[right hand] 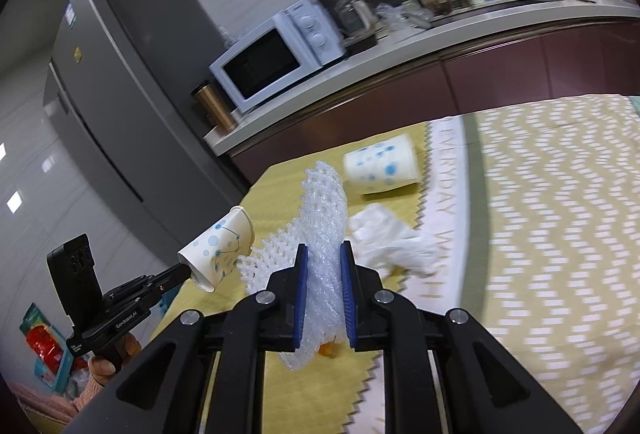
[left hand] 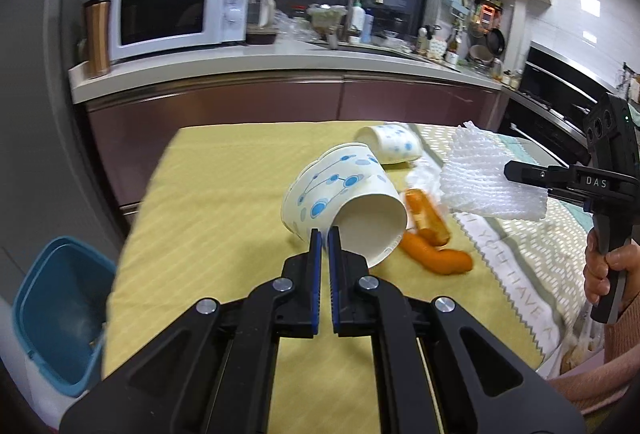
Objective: Collect trash
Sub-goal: 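Grasp the blue-dotted paper cup rim with the left tool while the right grasps the white foam net, then carry the paper cup and foam net over to the teal bin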
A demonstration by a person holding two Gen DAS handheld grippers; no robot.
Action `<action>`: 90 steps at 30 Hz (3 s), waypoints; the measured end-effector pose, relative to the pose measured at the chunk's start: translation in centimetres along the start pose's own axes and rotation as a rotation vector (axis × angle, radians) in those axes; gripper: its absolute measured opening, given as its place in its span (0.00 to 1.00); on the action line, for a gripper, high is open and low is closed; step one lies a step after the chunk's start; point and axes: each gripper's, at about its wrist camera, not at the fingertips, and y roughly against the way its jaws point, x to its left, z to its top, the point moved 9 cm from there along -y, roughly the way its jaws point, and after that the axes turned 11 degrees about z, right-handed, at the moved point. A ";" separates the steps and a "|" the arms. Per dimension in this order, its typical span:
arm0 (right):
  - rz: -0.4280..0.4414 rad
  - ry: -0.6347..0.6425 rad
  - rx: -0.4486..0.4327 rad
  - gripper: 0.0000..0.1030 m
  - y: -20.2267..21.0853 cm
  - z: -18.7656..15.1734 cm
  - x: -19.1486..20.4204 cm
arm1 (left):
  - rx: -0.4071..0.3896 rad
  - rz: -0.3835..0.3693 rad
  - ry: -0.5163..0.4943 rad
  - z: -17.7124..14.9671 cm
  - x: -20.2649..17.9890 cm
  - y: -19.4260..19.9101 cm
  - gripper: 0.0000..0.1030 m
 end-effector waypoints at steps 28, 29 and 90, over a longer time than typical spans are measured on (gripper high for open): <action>0.189 0.077 0.194 0.14 -11.3 -2.8 8.6 | -0.017 0.160 0.122 -2.6 10.6 5.0 0.04; 0.195 0.081 0.201 0.14 -11.7 -2.9 8.8 | -0.019 0.167 0.127 -2.7 11.1 5.2 0.04; 0.287 0.300 0.451 0.14 -26.8 -6.0 19.7 | 0.031 0.435 0.353 -8.4 26.3 8.3 0.04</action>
